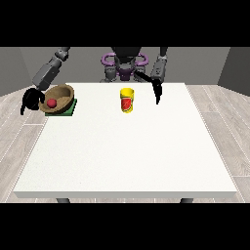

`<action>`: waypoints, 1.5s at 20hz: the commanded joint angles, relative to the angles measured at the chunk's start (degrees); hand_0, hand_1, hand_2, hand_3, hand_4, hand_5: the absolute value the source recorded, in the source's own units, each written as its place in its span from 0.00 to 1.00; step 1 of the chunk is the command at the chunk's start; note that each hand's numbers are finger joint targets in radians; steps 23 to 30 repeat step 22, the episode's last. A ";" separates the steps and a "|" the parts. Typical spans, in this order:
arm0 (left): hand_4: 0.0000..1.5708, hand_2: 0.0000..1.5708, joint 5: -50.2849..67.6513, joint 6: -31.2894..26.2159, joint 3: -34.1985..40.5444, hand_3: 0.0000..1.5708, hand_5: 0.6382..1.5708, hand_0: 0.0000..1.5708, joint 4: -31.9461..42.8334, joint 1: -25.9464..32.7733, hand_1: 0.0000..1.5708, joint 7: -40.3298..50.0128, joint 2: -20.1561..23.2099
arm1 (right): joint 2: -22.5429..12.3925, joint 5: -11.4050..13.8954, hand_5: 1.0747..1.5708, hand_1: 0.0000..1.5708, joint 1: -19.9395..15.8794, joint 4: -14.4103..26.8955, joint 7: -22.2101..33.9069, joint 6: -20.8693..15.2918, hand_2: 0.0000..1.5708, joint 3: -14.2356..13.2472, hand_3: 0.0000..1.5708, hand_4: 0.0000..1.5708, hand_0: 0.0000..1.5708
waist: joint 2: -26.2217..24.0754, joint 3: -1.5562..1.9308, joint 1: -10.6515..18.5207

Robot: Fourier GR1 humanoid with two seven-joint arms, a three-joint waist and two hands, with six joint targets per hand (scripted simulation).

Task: Pick the cup and pour the ball into the bowl, then pick the bowl and place it on the pad

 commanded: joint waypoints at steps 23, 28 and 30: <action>0.00 0.00 2.61 0.71 -2.07 0.00 0.05 0.00 10.96 5.47 0.00 2.75 -1.71 | -4.07 9.81 0.03 0.32 0.36 -5.07 7.80 -3.91 0.15 11.03 0.00 0.24 0.32 | -19.37 -0.29 -3.11; 0.00 0.00 2.61 0.71 -2.07 0.00 0.05 0.00 10.96 5.47 0.00 2.75 -1.71 | -4.07 9.81 0.03 0.32 0.36 -5.07 7.80 -3.91 0.15 11.03 0.00 0.24 0.32 | -19.37 -0.29 -3.11; 0.00 0.00 2.61 0.71 -2.07 0.00 0.05 0.00 10.96 5.47 0.00 2.75 -1.71 | -4.07 9.81 0.03 0.32 0.36 -5.07 7.80 -3.91 0.15 11.03 0.00 0.24 0.32 | -19.37 -0.29 -3.11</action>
